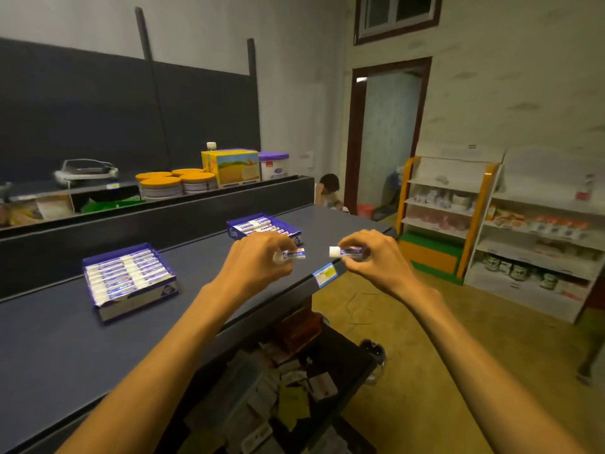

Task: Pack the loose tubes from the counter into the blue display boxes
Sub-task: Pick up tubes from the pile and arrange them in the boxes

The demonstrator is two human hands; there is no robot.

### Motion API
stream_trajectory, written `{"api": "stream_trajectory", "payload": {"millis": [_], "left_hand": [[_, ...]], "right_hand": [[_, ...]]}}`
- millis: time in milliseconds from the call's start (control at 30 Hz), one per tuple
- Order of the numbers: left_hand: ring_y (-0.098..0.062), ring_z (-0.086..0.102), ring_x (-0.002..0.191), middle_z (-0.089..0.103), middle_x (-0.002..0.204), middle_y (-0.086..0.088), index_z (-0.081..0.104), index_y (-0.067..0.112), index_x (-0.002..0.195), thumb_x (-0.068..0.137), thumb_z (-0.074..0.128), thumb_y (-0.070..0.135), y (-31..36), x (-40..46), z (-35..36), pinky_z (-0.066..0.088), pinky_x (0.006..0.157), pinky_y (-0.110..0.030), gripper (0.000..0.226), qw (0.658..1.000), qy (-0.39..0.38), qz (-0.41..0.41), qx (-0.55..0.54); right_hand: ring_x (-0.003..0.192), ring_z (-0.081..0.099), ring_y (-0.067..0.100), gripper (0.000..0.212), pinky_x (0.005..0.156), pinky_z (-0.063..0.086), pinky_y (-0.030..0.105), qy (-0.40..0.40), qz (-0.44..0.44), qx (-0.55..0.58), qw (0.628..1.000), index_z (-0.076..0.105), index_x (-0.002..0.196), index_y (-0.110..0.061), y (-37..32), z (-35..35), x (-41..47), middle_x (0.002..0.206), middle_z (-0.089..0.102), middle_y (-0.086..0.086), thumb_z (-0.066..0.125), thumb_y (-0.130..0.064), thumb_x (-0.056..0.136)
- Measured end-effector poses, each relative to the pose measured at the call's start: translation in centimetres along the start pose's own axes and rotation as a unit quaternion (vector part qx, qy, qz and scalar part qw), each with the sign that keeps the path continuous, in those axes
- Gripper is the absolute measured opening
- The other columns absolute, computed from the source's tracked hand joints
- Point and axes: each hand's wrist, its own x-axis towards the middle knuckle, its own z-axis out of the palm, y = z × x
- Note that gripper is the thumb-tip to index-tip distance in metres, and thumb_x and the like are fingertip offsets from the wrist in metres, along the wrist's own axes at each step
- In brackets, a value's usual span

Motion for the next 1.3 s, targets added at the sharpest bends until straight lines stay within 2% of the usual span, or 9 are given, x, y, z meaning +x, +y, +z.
{"api": "stream_trajectory", "payload": {"millis": [100,300,367,533,733,833,1000,1167,1300], "left_hand": [[-0.014,0.062,0.09,0.07,0.102,0.002,0.071,0.026,0.106,0.081,0.074,0.028,0.4,2.6,2.0,0.048,0.069,-0.025,0.025,0.999,0.01,-0.041,0.014],[-0.016,0.064,0.094,0.071,0.107,0.003,0.07,0.025,0.108,0.081,0.073,0.03,0.2,6.1,4.0,0.051,0.072,-0.03,0.028,0.989,0.023,-0.134,0.051],[-0.017,0.064,0.095,0.07,0.109,0.002,0.07,0.025,0.108,0.081,0.073,0.031,-0.4,6.8,4.2,0.05,0.072,-0.029,0.028,0.985,0.018,-0.158,0.066],[-0.019,0.063,0.097,0.069,0.111,0.0,0.069,0.022,0.108,0.082,0.073,0.03,-3.5,7.6,4.9,0.055,0.076,-0.04,0.028,0.974,0.039,-0.211,0.079],[-0.016,0.062,0.1,0.068,0.11,0.003,0.068,0.023,0.108,0.084,0.072,0.03,-7.8,9.3,6.3,0.056,0.079,-0.041,0.026,0.964,0.066,-0.243,0.08],[-0.013,0.062,0.099,0.069,0.109,0.005,0.068,0.024,0.109,0.084,0.072,0.03,-10.0,11.0,6.8,0.055,0.081,-0.04,0.026,0.963,0.059,-0.257,0.063],[-0.013,0.059,0.095,0.068,0.107,0.004,0.067,0.025,0.114,0.089,0.067,0.03,-12.8,13.6,7.6,0.05,0.079,-0.031,0.026,0.961,0.026,-0.262,0.088],[-0.014,0.063,0.094,0.07,0.107,0.003,0.068,0.022,0.11,0.088,0.068,0.027,-14.3,14.3,8.6,0.054,0.08,-0.032,0.022,0.954,-0.031,-0.28,0.102],[-0.013,0.063,0.091,0.07,0.108,0.002,0.07,0.022,0.108,0.088,0.067,0.029,-14.9,14.4,9.0,0.055,0.078,-0.03,0.021,0.946,-0.061,-0.292,0.125]], "right_hand": [[0.089,0.057,0.011,0.021,0.074,0.054,0.04,-0.019,-0.028,0.024,0.999,0.068,0.104,-0.027,4.2,0.4,2.9,0.098,0.066,-0.009,0.07,-0.023,0.083],[0.09,0.059,0.013,0.023,0.074,0.053,0.042,-0.054,-0.094,0.079,0.991,0.069,0.103,-0.025,9.0,2.1,9.0,0.098,0.067,-0.009,0.071,-0.02,0.081],[0.089,0.059,0.013,0.023,0.074,0.053,0.042,-0.069,-0.11,0.089,0.988,0.069,0.103,-0.025,9.7,3.4,10.9,0.097,0.067,-0.009,0.071,-0.02,0.08],[0.093,0.058,0.011,0.026,0.08,0.054,0.036,-0.105,-0.139,0.115,0.978,0.068,0.108,-0.025,10.2,7.2,15.4,0.103,0.066,-0.009,0.071,-0.021,0.082],[0.096,0.054,0.005,0.029,0.079,0.053,0.03,-0.145,-0.167,0.132,0.966,0.065,0.112,-0.023,9.8,12.0,20.3,0.11,0.065,-0.005,0.071,-0.03,0.084],[0.096,0.052,0.003,0.032,0.077,0.048,0.024,-0.168,-0.162,0.136,0.963,0.064,0.113,-0.025,9.6,13.8,22.9,0.112,0.064,-0.008,0.072,-0.034,0.084],[0.098,0.057,0.007,0.031,0.079,0.05,0.024,-0.187,-0.164,0.139,0.959,0.064,0.112,-0.028,9.0,16.5,26.1,0.107,0.063,-0.007,0.072,-0.036,0.083],[0.094,0.06,0.006,0.027,0.075,0.048,0.02,-0.225,-0.17,0.163,0.946,0.064,0.109,-0.028,8.5,18.3,27.9,0.106,0.065,-0.006,0.072,-0.033,0.084],[0.096,0.062,0.008,0.024,0.081,0.054,0.027,-0.251,-0.18,0.185,0.933,0.064,0.107,-0.027,8.4,19.2,28.8,0.108,0.067,-0.005,0.072,-0.03,0.085]]}}
